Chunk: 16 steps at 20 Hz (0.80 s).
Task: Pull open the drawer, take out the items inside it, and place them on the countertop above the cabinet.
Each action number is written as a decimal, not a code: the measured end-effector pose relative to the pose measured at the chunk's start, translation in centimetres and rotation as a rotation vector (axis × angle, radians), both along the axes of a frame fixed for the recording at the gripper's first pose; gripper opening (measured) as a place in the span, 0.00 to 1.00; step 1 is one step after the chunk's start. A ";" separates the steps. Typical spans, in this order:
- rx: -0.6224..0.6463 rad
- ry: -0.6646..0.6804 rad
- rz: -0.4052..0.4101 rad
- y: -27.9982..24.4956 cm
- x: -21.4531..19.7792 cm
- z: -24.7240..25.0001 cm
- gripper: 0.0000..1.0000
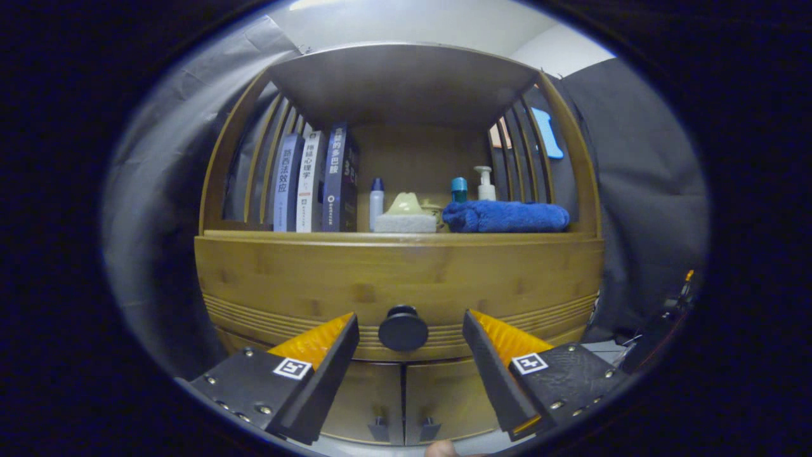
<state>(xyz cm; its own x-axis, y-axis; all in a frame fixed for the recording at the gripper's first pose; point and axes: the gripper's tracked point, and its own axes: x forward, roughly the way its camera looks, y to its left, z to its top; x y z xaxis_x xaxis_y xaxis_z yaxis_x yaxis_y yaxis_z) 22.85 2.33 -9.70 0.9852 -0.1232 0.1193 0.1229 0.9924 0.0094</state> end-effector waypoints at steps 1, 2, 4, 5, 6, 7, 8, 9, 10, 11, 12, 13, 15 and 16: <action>-0.001 0.002 -0.004 -0.4 -0.8 0.8 0.99; -0.008 -0.004 -0.003 -0.5 -1.7 1.7 0.99; -0.027 -0.015 -0.016 -1.1 -3.5 3.6 0.99; -0.033 -0.019 -0.014 -1.2 -4.5 4.4 0.99; -0.027 0.001 -0.011 -1.3 -5.6 4.9 0.99; -0.016 0.027 0.017 -0.9 -6.9 5.3 0.99; 0.004 0.057 0.020 -1.0 -8.2 5.6 0.99; 0.035 0.065 0.009 -1.6 -9.6 6.5 0.99; 0.064 0.066 0.009 -1.9 -10.6 7.5 0.98; 0.092 0.066 0.008 -2.1 -11.7 8.4 0.98; 0.113 0.058 0.016 -2.2 -12.6 9.5 0.98; 0.117 0.042 0.018 -2.3 -13.4 10.8 0.99; 0.102 0.038 0.017 -3.0 -14.9 12.7 0.99; 0.091 0.039 0.015 -3.2 -16.0 13.6 0.99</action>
